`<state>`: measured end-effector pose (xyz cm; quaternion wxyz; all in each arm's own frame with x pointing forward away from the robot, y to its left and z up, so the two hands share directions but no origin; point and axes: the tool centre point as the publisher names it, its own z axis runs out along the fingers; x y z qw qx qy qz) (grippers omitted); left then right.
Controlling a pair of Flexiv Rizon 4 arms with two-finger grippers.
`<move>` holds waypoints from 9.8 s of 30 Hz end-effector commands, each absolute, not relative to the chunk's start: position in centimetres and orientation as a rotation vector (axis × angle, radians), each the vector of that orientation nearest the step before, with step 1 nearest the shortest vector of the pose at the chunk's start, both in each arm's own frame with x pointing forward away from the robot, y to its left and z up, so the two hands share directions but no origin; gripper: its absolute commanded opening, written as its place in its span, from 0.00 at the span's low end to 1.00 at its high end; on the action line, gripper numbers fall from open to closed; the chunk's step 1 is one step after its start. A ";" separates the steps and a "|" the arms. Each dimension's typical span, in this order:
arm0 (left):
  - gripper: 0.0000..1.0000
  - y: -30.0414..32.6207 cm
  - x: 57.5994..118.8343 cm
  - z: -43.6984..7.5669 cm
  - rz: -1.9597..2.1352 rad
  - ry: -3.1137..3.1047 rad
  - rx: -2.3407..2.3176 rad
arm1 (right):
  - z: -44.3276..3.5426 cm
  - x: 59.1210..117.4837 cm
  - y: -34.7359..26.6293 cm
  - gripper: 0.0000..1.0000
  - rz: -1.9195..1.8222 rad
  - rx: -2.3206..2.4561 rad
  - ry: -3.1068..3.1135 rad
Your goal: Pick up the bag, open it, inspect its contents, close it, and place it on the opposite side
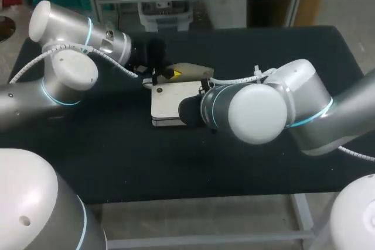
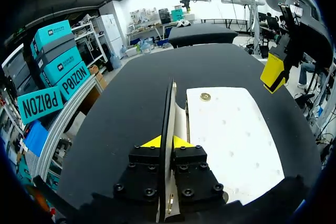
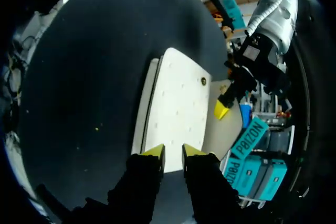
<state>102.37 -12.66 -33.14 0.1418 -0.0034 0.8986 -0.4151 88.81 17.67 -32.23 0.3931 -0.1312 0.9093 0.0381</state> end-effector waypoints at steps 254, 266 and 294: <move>1.00 -9.3 95.4 -29.1 -1.303 2.409 0.090 | -37.6 89.8 15.5 0.00 0.039 -0.087 2.216; 1.00 -8.6 96.8 -28.5 -1.283 2.492 -0.089 | -34.8 88.5 15.2 1.00 0.024 0.003 2.206; 1.00 -7.0 97.1 -28.9 -1.013 2.718 -0.444 | -29.3 95.5 13.3 1.00 0.141 -0.151 2.683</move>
